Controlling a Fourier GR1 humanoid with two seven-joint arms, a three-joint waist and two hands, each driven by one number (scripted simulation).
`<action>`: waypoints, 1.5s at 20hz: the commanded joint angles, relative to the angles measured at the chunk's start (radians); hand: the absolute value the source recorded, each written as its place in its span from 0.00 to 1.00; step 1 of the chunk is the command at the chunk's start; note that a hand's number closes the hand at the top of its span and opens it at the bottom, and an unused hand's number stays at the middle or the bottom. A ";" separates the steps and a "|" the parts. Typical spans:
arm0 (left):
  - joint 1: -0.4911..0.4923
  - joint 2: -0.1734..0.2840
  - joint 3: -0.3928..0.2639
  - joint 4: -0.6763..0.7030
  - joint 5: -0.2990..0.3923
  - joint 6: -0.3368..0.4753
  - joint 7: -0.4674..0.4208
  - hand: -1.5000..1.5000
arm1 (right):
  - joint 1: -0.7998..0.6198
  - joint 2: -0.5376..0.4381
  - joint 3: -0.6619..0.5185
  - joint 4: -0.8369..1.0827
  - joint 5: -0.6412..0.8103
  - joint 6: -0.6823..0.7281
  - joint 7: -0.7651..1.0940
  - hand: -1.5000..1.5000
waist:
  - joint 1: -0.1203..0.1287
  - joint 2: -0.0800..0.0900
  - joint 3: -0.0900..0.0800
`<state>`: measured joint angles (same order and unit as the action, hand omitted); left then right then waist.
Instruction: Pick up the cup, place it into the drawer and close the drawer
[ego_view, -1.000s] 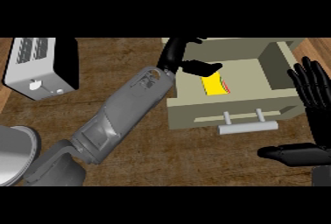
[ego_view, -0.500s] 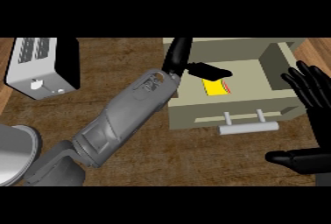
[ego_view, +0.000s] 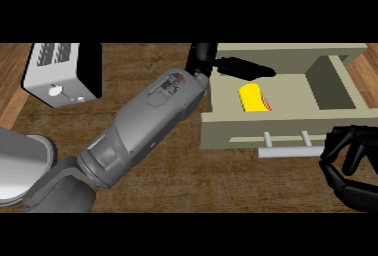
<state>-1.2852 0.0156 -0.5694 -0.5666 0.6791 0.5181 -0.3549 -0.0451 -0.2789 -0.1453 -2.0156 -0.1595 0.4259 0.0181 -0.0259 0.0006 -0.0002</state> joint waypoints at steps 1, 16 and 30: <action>-0.010 0.051 0.056 -0.036 0.002 -0.017 0.031 0.00 | 0.024 -0.012 0.059 -0.053 0.088 0.015 0.018 1.00 | 0.021 -0.003 0.000; 0.394 0.338 0.117 -0.507 -0.011 -0.081 0.121 0.00 | -0.007 0.017 0.193 0.168 0.566 -0.156 -0.130 1.00 | 0.049 -0.004 0.001; 0.708 0.493 0.219 -0.730 0.031 -0.192 0.086 0.00 | -0.238 0.017 0.430 0.697 1.081 -0.420 -0.223 1.00 | 0.059 0.004 0.001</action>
<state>-0.6675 0.4875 -0.3869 -1.2702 0.7042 0.3557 -0.2295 -0.2643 -0.2823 0.2336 -1.4762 0.8121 0.1130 -0.1328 0.0447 0.0006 0.0000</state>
